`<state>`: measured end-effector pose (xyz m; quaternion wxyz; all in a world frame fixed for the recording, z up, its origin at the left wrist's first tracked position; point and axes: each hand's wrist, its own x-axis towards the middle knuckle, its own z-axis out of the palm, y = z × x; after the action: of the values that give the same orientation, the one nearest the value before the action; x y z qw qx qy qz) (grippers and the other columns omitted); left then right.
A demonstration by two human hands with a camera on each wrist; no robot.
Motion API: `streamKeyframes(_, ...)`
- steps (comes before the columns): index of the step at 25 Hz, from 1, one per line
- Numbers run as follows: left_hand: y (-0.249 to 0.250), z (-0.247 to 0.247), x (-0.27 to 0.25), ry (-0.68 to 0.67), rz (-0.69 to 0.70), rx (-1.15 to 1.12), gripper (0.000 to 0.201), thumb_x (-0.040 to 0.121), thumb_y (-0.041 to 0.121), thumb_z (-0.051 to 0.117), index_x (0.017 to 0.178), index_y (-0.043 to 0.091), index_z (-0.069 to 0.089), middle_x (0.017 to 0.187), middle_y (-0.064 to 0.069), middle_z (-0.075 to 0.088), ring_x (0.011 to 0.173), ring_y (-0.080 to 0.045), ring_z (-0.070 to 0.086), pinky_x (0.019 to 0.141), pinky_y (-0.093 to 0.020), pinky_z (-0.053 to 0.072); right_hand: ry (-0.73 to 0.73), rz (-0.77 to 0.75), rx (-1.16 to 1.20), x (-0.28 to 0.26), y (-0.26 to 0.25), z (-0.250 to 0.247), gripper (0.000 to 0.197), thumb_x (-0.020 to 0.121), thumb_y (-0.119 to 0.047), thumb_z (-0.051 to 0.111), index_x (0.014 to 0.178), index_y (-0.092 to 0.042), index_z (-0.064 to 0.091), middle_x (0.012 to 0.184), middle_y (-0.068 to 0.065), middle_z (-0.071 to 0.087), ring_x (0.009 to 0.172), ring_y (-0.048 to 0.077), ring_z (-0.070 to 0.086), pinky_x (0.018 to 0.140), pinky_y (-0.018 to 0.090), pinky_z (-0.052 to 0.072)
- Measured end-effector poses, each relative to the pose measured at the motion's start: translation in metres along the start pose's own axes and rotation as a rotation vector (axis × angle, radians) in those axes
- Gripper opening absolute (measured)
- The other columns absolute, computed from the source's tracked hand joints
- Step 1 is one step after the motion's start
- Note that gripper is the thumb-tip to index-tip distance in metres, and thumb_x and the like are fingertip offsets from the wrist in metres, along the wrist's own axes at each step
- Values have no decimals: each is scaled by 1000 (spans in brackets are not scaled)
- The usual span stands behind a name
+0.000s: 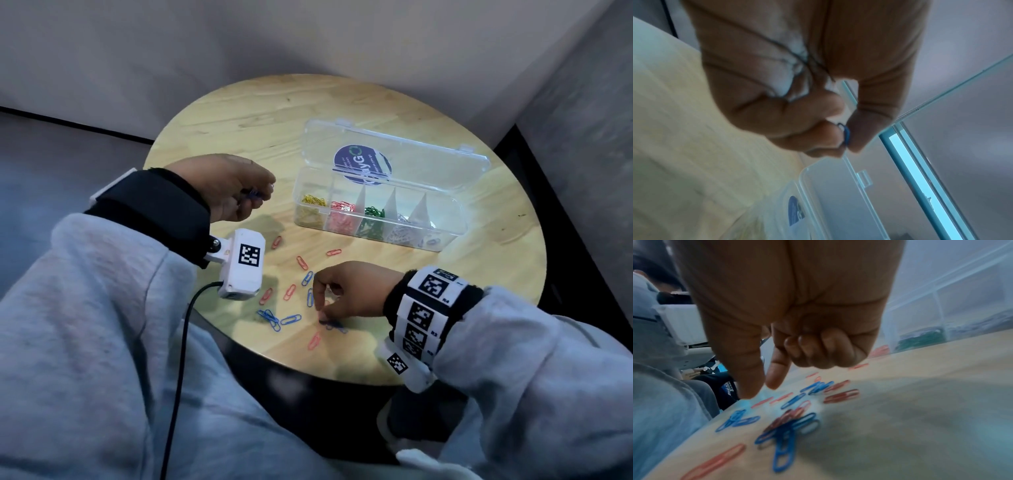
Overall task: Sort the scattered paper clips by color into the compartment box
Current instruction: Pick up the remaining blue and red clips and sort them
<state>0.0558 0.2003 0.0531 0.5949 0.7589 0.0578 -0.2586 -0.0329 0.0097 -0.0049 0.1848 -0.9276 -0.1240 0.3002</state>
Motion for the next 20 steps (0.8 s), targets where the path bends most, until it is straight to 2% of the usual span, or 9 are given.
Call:
streamKeyframes(4,3,-1,-3,52,-54,52,8,87,4,49,85,9,55,69,-3,43,55,-12,41,34,-10,31,-2,-21,-72,14,-26,6,30,77,-37,71,98,-17,63,79,-7,53,81,17,54,67,26,40)
streamKeyframes(7,2,0,-4,59,-96,123,8,87,3,50,91,7,55,70,-3,42,57,-11,41,34,-9,29,-46,-59,-158,26,-44,15,40,76,-43,72,100,-13,62,99,2,63,93,22,58,73,29,44)
streamKeyframes(9,1,0,-1,70,-110,172,14,89,1,46,84,7,57,71,-3,43,58,-12,40,35,-10,30,-39,-68,-206,34,-51,19,37,76,-41,72,98,-13,60,107,2,64,94,22,58,72,28,43)
streamKeyframes(11,-2,-1,6,78,-117,232,24,90,2,42,75,10,58,72,-3,43,59,-13,39,41,-13,31,-33,-61,-229,38,-56,20,27,79,-32,70,99,-16,61,109,-1,64,89,19,55,69,25,40)
streamKeyframes(14,-7,0,15,53,-133,357,20,90,6,45,76,9,59,69,-3,41,57,-14,35,50,-19,27,-39,-42,-246,39,-57,19,19,82,-17,60,100,-15,65,102,-1,65,86,20,58,62,23,42)
streamKeyframes(16,-12,4,19,12,-130,496,11,87,10,52,86,4,61,70,-6,43,58,-18,35,52,-23,28,-56,-22,-254,37,-55,16,19,80,-11,59,97,-13,69,92,1,64,83,22,60,57,22,41)
streamKeyframes(18,-18,10,21,-39,-100,704,19,84,16,58,94,1,63,72,-8,47,62,-23,38,58,-26,32,-49,-4,-228,34,-45,8,19,75,-9,63,92,-10,72,87,5,68,81,23,63,57,22,42)
streamKeyframes(20,-22,25,17,-97,-60,890,20,82,21,62,92,4,65,73,-7,51,64,-23,41,60,-27,34,26,38,-85,28,-27,-3,12,75,-12,66,86,-10,72,73,1,64,68,18,59,57,22,41)
